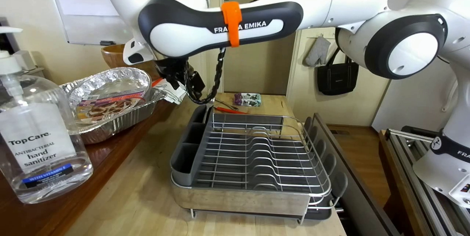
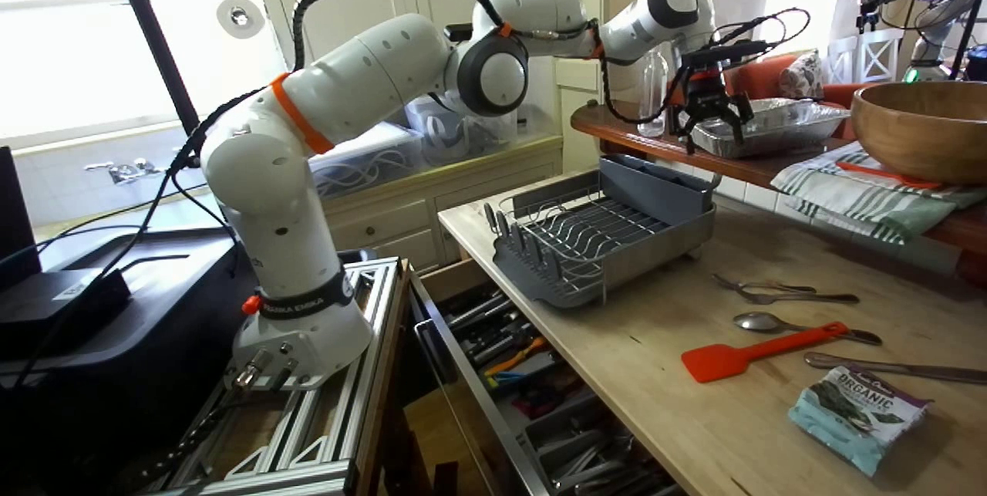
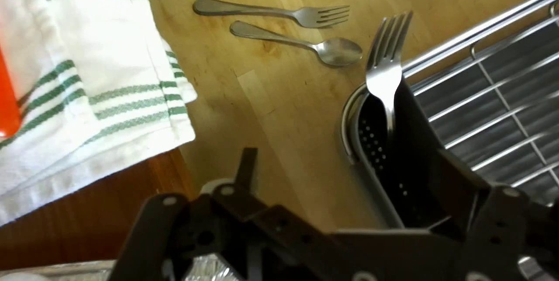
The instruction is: Move the fork on the table to the rightmost cutlery section of the plate rack
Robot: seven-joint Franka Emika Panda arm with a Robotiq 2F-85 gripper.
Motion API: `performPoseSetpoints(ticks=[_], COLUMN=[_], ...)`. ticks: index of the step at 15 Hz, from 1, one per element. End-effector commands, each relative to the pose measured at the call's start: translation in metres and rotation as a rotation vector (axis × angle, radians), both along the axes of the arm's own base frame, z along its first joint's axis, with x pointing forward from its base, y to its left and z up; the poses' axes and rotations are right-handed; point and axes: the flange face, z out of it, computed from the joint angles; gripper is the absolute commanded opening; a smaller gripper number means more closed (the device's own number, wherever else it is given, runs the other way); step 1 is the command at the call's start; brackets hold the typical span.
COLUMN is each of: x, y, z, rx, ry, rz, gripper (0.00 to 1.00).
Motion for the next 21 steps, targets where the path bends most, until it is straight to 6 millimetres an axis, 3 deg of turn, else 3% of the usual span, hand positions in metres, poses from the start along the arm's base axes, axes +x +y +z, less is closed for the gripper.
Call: performPoseSetpoints(ticks=[1, 5, 11, 12, 15, 21], x=[0.002, 0.002, 0.010, 0.007, 0.010, 0.009], y=[0.007, 0.011, -0.014, -0.005, -0.017, -0.016], z=[0.025, 0.060, 0.100, 0.092, 0.101, 0.101], rx=[0.112, 0.222, 0.365, 0.300, 0.332, 0.339], ry=[-0.106, -0.210, -0.328, -0.313, -0.327, -0.326], rz=[-0.125, -0.262, -0.501, -0.424, -0.477, -0.486], gripper=[1.00, 1.00, 1.00, 1.00, 1.00, 1.00])
